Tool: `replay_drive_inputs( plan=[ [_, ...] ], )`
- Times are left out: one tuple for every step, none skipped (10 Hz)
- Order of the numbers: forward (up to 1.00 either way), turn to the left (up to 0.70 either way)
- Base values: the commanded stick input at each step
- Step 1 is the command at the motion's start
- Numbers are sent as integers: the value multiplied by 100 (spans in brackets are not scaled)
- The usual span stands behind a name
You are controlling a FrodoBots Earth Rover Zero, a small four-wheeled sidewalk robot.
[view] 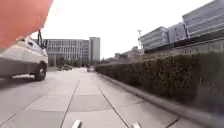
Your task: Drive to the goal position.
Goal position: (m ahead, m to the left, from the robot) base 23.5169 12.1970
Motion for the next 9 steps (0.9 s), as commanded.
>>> replay_drive_inputs(
  plan=[
    [85, 0],
    [85, 0],
    [85, 0],
    [85, 0],
    [85, 5],
    [85, 25],
    [85, 33],
    [85, 34],
    [85, 34]
  ],
)
